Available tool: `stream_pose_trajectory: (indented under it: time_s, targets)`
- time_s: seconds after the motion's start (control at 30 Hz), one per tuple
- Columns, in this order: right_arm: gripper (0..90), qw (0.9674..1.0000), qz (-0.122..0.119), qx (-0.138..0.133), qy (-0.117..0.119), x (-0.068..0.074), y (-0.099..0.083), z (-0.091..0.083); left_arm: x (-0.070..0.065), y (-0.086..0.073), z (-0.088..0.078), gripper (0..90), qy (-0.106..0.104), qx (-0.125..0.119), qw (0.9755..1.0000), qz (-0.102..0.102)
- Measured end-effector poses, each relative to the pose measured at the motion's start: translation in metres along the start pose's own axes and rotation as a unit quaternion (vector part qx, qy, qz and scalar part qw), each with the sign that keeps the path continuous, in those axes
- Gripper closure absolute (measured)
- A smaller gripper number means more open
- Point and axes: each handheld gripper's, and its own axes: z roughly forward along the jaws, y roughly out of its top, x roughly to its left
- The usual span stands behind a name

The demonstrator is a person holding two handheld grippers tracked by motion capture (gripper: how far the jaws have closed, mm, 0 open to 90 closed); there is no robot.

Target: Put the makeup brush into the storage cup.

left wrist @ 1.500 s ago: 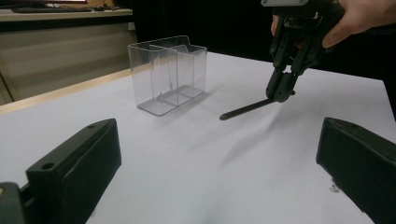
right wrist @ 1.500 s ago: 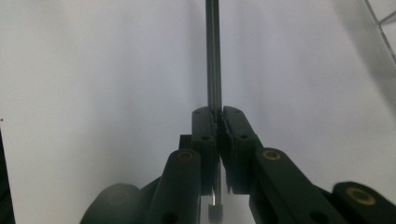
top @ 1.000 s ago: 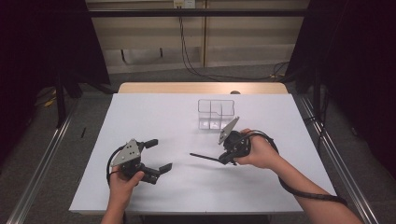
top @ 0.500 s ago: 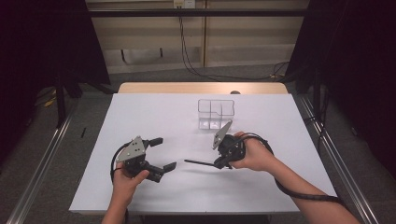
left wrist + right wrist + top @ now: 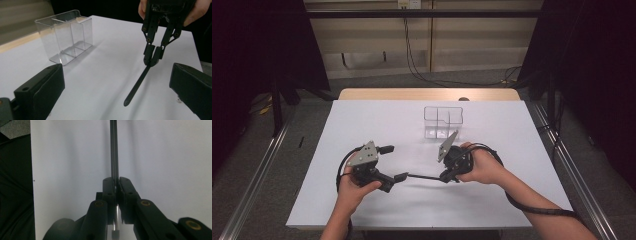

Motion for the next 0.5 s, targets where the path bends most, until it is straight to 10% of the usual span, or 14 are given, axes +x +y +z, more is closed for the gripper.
stream_pose_trajectory:
  time_s: [0.5]
  targets:
    - [84.2, 0.9999, -0.012, 0.000, 0.004, 0.001, -0.001, -0.003, -0.004, 0.020, 0.024, 0.0, -0.038, 0.090, 0.9949, 0.024]
